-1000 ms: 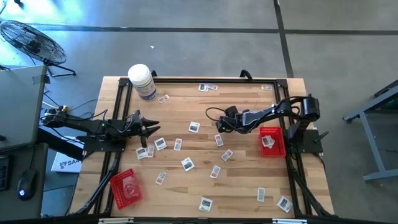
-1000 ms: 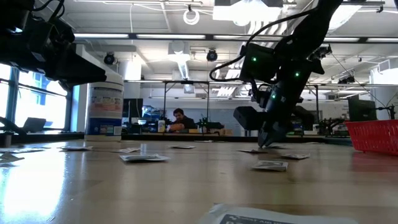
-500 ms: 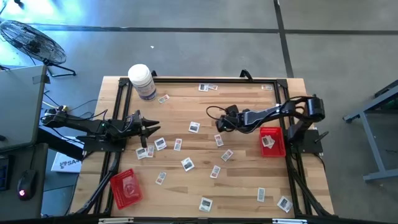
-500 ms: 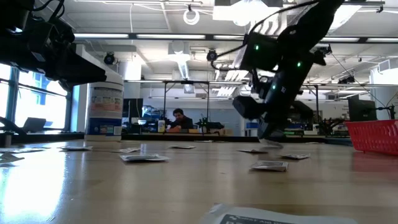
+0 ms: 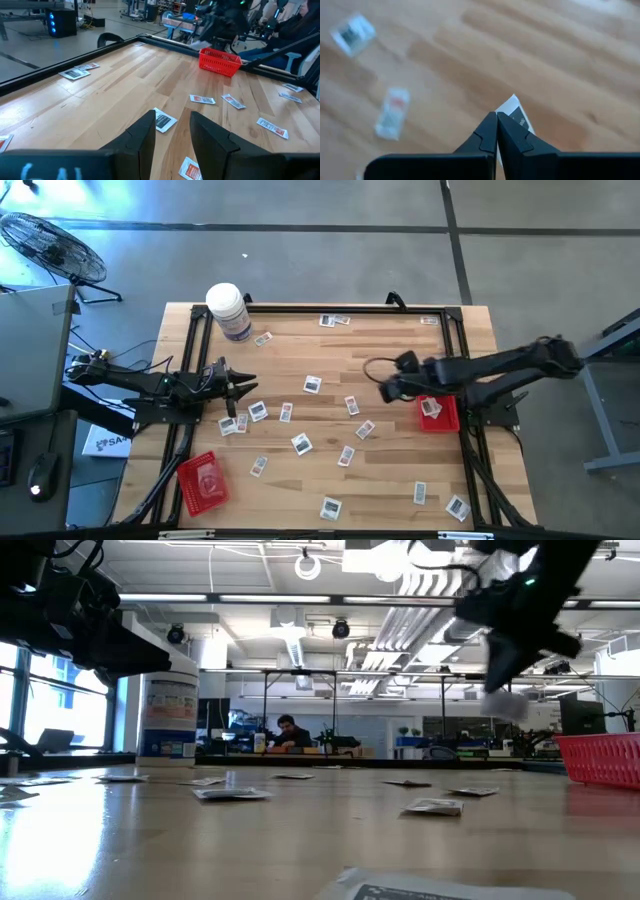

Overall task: Pick & Place First Aid Supplies
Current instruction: Put the towelette pack into the right red bin

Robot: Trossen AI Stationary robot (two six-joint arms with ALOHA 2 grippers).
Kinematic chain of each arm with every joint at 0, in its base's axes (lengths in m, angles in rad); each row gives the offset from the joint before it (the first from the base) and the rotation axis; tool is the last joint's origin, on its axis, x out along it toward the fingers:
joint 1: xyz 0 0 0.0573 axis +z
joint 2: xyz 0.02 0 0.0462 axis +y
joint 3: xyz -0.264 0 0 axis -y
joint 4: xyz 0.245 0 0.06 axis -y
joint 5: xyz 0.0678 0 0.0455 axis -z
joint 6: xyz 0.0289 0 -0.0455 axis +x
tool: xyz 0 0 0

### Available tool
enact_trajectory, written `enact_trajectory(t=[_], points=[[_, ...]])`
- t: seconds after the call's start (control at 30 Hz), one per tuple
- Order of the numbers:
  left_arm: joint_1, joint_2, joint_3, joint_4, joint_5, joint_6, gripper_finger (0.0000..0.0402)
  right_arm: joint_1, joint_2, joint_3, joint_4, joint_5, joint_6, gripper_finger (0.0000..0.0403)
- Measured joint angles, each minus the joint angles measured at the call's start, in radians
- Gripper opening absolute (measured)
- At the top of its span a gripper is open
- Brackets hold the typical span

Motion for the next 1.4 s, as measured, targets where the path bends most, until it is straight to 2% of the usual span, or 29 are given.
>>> enact_trajectory(t=[0.2, 0.33, 0.43, 0.57, 0.7, 0.97, 1.2, 1.4], points=[[0.000, 0.000, 0.000, 0.000, 0.000, 0.000, 0.0119, 0.126, -0.060, 0.000, -0.365, -0.121, 0.191, 0.0001], [0.000, 0.000, 0.000, 0.000, 0.000, 0.000, 0.0119, 0.190, -0.044, -0.008, -0.463, -0.108, 0.321, 0.0000], [0.000, 0.000, 0.000, 0.000, 0.000, 0.000, 0.0119, 0.207, -0.024, -0.032, -0.455, -0.112, 0.361, 0.0000], [0.000, 0.000, 0.000, 0.000, 0.000, 0.000, 0.0119, 0.208, 0.022, -0.092, -0.412, -0.170, 0.384, 0.0000], [0.000, 0.000, 0.000, 0.000, 0.000, 0.000, 0.0119, 0.208, 0.089, -0.078, -0.402, -0.172, 0.389, 0.0000], [0.000, 0.000, 0.000, 0.000, 0.000, 0.000, 0.0119, 0.199, 0.168, -0.076, -0.373, -0.205, 0.358, 0.0000], [0.000, 0.000, 0.000, 0.000, 0.000, 0.000, 0.0119, 0.186, 0.227, -0.076, -0.275, -0.217, 0.231, 0.0001], [0.000, 0.000, 0.000, 0.000, 0.000, 0.000, 0.0119, 0.143, 0.252, -0.076, -0.311, -0.257, 0.211, 0.0012]])
